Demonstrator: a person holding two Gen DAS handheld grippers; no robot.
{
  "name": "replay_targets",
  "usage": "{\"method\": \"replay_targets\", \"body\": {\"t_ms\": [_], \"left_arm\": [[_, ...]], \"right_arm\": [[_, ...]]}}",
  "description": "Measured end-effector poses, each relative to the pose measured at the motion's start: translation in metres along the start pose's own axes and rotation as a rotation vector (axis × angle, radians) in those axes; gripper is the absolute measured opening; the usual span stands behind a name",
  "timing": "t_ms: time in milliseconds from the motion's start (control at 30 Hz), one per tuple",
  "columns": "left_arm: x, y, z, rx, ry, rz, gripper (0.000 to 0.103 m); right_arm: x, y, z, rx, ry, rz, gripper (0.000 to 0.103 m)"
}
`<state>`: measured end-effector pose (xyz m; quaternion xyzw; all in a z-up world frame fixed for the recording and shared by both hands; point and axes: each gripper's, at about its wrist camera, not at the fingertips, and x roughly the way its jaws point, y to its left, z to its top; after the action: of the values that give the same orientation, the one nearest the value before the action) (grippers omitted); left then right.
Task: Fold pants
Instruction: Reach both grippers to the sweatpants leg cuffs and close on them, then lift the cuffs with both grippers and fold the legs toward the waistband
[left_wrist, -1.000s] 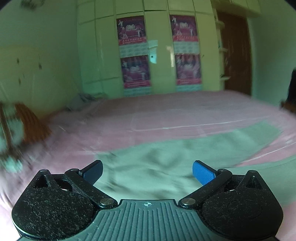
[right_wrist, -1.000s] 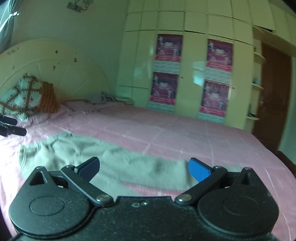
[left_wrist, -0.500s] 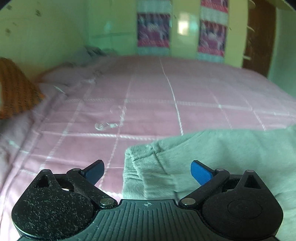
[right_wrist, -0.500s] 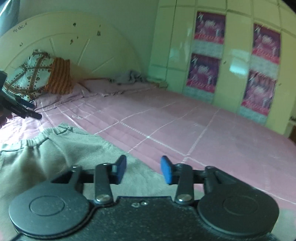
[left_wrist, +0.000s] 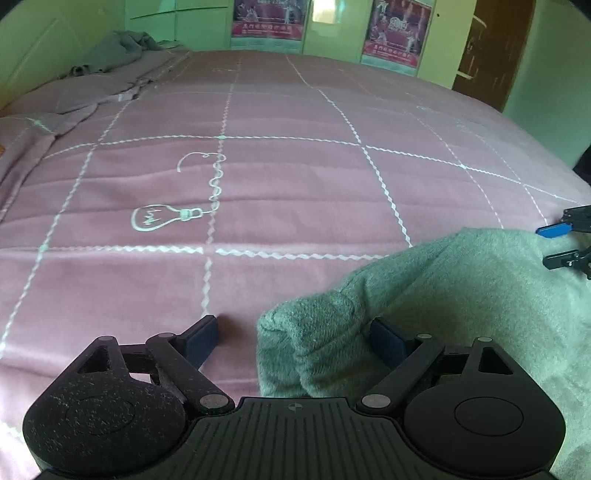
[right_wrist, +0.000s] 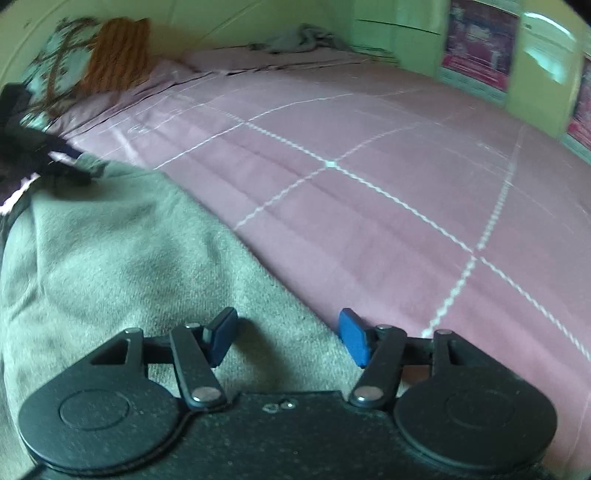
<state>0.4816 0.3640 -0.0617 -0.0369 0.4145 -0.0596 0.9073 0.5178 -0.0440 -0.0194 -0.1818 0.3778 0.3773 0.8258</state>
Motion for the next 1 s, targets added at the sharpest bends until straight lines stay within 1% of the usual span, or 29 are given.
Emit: {"method": "replay_targets", "body": {"t_ms": [33, 67, 100, 133, 167, 200, 233, 267, 300, 367, 467, 500, 567, 633, 733, 767, 833, 900, 933, 967, 1000], "left_arm": [[0.0, -0.001, 0.0, 0.003, -0.004, -0.016, 0.067], [0.001, 0.001, 0.001, -0.01, -0.008, -0.046, 0.056], [0.001, 0.002, 0.003, -0.032, -0.011, -0.053, 0.041], [0.002, 0.002, 0.004, -0.042, -0.01, -0.078, 0.023], [0.002, -0.002, 0.005, -0.036, -0.009, -0.075, 0.022], [0.001, -0.006, 0.005, -0.025, -0.013, -0.058, 0.021], [-0.002, -0.008, 0.004, -0.041, -0.021, -0.052, 0.02], [-0.009, -0.008, 0.003, -0.05, -0.041, -0.051, 0.019], [-0.019, -0.008, 0.001, -0.041, -0.078, -0.051, 0.019], [-0.049, -0.009, -0.004, -0.036, -0.155, -0.07, 0.019], [-0.105, -0.011, -0.017, -0.016, -0.269, -0.104, 0.019], [-0.124, -0.014, -0.022, -0.001, -0.297, -0.104, 0.015], [-0.16, -0.023, -0.039, 0.036, -0.335, -0.118, 0.015], [-0.191, -0.03, -0.062, 0.05, -0.367, -0.126, 0.015], [-0.218, -0.042, -0.103, 0.045, -0.371, -0.116, 0.015], [-0.223, -0.046, -0.118, 0.038, -0.366, -0.113, 0.015], [-0.226, -0.054, -0.149, 0.025, -0.34, -0.081, 0.016], [-0.22, -0.059, -0.176, -0.01, -0.289, -0.052, 0.018], [-0.216, -0.06, -0.188, -0.034, -0.259, -0.033, 0.02], [-0.216, -0.063, -0.197, -0.057, -0.245, -0.013, 0.023], [-0.218, -0.066, -0.204, -0.069, -0.225, 0.018, 0.028]], "right_arm": [[-0.001, -0.001, 0.001, -0.003, 0.009, 0.015, 0.06], [-0.001, -0.001, 0.001, -0.015, 0.019, 0.021, 0.059], [-0.001, -0.002, 0.002, -0.02, 0.03, 0.031, 0.053], [-0.001, -0.003, 0.003, -0.025, 0.042, 0.046, 0.04], [0.0, -0.002, 0.007, -0.033, 0.051, 0.053, 0.034], [-0.001, -0.001, 0.008, -0.041, 0.057, 0.046, 0.014], [-0.001, 0.001, 0.008, -0.048, 0.062, 0.039, 0.004], [-0.002, 0.004, 0.01, -0.052, 0.068, 0.032, 0.004], [-0.006, 0.01, 0.009, -0.073, 0.062, 0.011, 0.003], [-0.018, 0.019, 0.012, -0.099, 0.03, -0.014, 0.003], [-0.065, 0.035, 0.01, -0.123, -0.07, -0.016, 0.003], [-0.085, 0.042, 0.009, -0.131, -0.108, -0.021, 0.003], [-0.122, 0.061, 0.004, -0.167, -0.173, -0.046, 0.003], [-0.153, 0.083, -0.004, -0.212, -0.223, -0.065, 0.003], [-0.194, 0.124, -0.034, -0.284, -0.266, -0.086, 0.003], [-0.202, 0.138, -0.046, -0.29, -0.269, -0.084, 0.003], [-0.213, 0.167, -0.077, -0.299, -0.264, -0.09, 0.003], [-0.207, 0.192, -0.108, -0.276, -0.233, -0.09, 0.004], [-0.199, 0.201, -0.12, -0.25, -0.213, -0.093, 0.006], [-0.191, 0.209, -0.134, -0.223, -0.195, -0.114, 0.008], [-0.177, 0.213, -0.146, -0.184, -0.161, -0.133, 0.018]]}}
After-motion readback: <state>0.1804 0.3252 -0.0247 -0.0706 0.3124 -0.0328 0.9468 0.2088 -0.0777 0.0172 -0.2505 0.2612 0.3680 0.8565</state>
